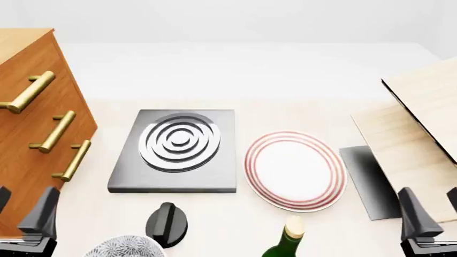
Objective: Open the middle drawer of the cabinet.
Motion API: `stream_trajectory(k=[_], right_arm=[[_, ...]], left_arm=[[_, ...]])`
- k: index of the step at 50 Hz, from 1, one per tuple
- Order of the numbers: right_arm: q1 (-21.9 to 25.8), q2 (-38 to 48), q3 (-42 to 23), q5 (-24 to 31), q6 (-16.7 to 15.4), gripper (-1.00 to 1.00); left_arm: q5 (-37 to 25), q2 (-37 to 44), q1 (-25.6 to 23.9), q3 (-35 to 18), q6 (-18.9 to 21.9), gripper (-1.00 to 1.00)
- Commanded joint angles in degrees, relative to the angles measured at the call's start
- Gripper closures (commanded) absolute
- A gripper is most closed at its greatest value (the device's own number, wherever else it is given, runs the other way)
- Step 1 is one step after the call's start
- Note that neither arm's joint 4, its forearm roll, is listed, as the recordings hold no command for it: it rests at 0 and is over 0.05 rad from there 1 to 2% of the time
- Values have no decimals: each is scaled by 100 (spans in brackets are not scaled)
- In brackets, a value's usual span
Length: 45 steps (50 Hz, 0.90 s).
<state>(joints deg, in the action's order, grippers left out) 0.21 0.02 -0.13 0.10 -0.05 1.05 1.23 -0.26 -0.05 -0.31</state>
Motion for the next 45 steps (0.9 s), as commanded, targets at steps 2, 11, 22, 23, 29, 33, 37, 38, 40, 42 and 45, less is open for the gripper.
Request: stream_trajectory(k=[2, 11, 22, 23, 29, 33, 37, 38, 40, 42, 45], right_arm=[[50, 5, -25, 27, 3, -100], [50, 6, -32, 36, 8, -100], [49, 5, -47, 52, 9, -100], [50, 5, -48, 52, 8, -100], [50, 5, -53, 57, 8, -100], [49, 5, -56, 60, 8, -100], [49, 5, -59, 64, 9, -100], [49, 5, -60, 64, 9, -100], [50, 5, -61, 65, 8, -100], [49, 5, -62, 67, 9, -100], [49, 5, -64, 68, 9, -100]], left_arm=[[506, 600, -80, -2, -31, -100], [739, 958, -149, 2, -134, -100], [906, 1616, -51, -162, 16, -100], [1073, 1962, 147, -177, 298, -100], [1218, 2892, 207, -341, 1400, -100], [1544, 2934, 658, -56, 2448, -100], [2065, 3574, 621, 0, 3073, -100], [2385, 3999, 605, 0, 3204, -100], [2466, 3942, 725, 3, 3496, -100], [2649, 4012, 891, 4, 3937, -100], [2730, 3790, 1201, 4, 4519, -100]])
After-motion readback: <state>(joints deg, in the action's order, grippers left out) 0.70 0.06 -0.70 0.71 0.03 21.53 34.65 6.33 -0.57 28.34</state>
